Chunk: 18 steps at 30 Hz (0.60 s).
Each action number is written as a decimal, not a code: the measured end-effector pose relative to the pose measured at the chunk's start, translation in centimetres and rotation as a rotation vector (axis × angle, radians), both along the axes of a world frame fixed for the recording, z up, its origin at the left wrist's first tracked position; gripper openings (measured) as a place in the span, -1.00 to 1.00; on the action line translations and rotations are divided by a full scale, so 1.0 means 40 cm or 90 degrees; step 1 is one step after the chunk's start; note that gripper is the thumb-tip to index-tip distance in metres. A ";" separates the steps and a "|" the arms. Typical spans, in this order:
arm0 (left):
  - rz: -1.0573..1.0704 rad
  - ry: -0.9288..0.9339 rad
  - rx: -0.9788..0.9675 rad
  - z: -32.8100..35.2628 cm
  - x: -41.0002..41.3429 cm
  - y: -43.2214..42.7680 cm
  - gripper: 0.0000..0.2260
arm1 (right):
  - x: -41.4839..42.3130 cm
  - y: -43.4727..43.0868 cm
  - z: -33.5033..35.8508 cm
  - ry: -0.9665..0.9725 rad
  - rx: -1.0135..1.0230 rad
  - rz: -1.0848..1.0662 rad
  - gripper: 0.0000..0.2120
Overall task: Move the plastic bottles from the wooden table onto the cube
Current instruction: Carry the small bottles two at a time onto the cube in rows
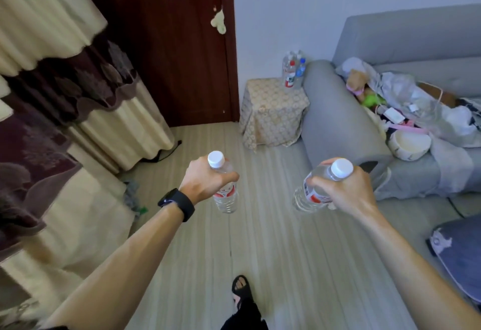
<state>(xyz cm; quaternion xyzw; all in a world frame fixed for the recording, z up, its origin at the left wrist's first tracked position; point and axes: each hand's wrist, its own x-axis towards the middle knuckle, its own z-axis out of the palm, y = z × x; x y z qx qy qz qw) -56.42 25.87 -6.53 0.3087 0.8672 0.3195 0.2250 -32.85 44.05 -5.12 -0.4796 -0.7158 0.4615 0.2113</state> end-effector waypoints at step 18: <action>-0.041 -0.024 -0.008 -0.010 -0.450 0.912 -0.82 | -0.424 0.853 -0.029 0.023 0.040 -0.013 -0.77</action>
